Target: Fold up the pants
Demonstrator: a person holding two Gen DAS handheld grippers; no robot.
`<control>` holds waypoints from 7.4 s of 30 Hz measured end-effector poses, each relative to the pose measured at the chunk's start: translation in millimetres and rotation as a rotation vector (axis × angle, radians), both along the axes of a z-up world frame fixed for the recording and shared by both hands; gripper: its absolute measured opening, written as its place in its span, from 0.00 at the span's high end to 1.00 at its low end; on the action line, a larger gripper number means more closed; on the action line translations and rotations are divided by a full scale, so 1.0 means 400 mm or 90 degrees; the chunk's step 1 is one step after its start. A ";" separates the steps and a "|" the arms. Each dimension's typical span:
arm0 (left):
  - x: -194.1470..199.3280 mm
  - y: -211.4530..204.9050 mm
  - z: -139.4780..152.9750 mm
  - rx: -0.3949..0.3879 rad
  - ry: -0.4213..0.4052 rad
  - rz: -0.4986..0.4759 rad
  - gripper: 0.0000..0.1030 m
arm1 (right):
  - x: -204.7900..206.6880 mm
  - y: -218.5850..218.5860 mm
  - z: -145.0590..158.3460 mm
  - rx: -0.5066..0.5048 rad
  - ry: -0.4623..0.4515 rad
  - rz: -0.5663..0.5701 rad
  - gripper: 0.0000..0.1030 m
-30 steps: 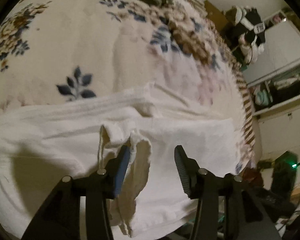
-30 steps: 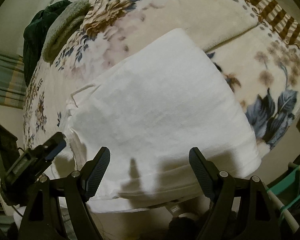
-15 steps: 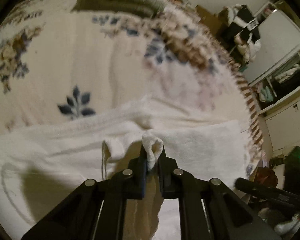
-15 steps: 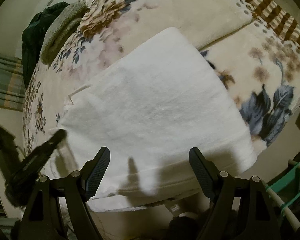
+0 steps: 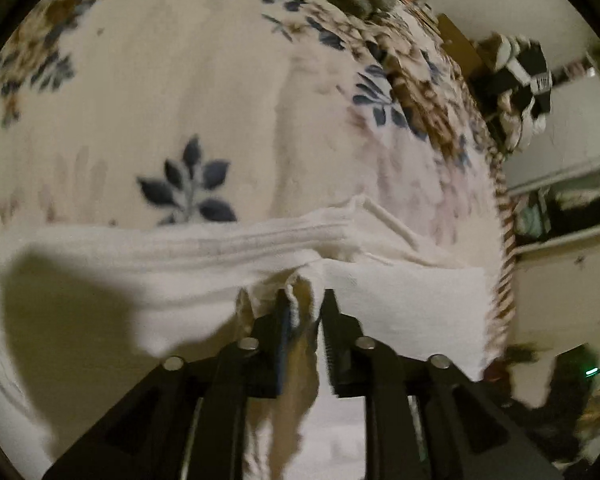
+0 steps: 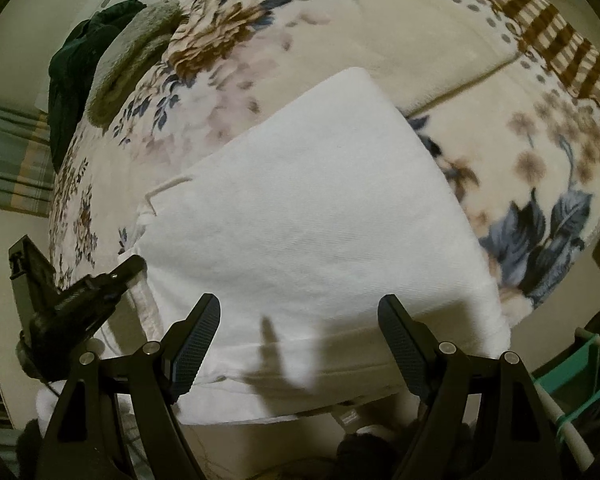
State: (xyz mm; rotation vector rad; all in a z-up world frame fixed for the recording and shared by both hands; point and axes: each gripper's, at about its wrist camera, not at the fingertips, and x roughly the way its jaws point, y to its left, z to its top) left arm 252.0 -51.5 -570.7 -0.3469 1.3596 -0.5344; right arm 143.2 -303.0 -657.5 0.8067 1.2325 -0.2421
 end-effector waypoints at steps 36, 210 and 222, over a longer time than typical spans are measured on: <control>-0.139 0.080 0.003 -0.091 0.096 0.086 0.86 | 0.048 0.050 -0.038 -0.105 0.127 0.137 0.07; -0.243 -0.260 -0.063 0.019 0.138 0.055 0.03 | -0.267 -0.443 -0.164 0.327 0.054 -0.156 0.10; -0.219 -0.291 -0.063 0.027 0.119 0.023 0.00 | -0.210 -0.235 -0.258 0.401 -0.036 -0.172 0.16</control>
